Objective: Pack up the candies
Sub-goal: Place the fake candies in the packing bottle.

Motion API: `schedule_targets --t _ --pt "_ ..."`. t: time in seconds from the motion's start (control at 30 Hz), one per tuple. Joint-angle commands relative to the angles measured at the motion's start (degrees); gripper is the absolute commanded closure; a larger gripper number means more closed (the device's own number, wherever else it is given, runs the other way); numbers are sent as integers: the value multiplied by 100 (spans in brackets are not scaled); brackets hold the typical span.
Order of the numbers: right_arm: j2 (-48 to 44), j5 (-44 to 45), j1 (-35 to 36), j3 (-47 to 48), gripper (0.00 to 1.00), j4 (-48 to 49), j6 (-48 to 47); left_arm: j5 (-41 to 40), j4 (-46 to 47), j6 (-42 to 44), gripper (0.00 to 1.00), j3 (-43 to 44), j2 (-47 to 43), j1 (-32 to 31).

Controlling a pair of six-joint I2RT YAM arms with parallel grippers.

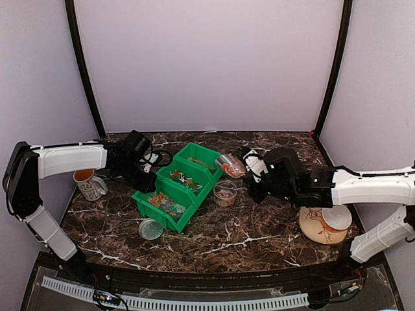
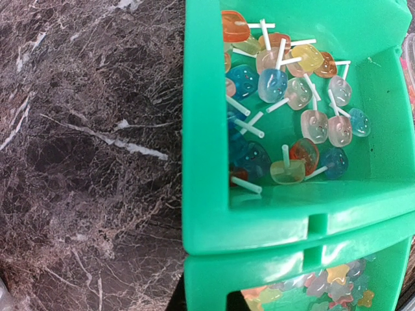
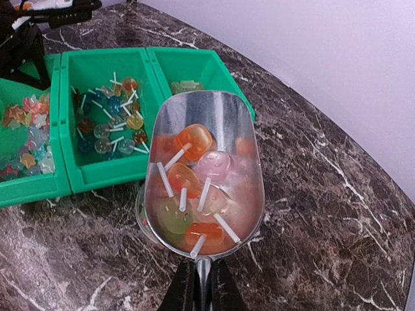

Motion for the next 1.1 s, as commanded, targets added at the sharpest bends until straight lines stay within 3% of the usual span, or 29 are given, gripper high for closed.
schedule_targets --t 0.0,0.53,1.07 --pt "-242 -7 -26 28 100 -894 284 216 477 -68 100 153 -414 42" --pt "234 -89 62 849 100 -2714 371 203 472 -81 100 157 -380 42" --pt "1020 6 97 1660 100 -3605 189 201 474 -75 100 162 -388 52"
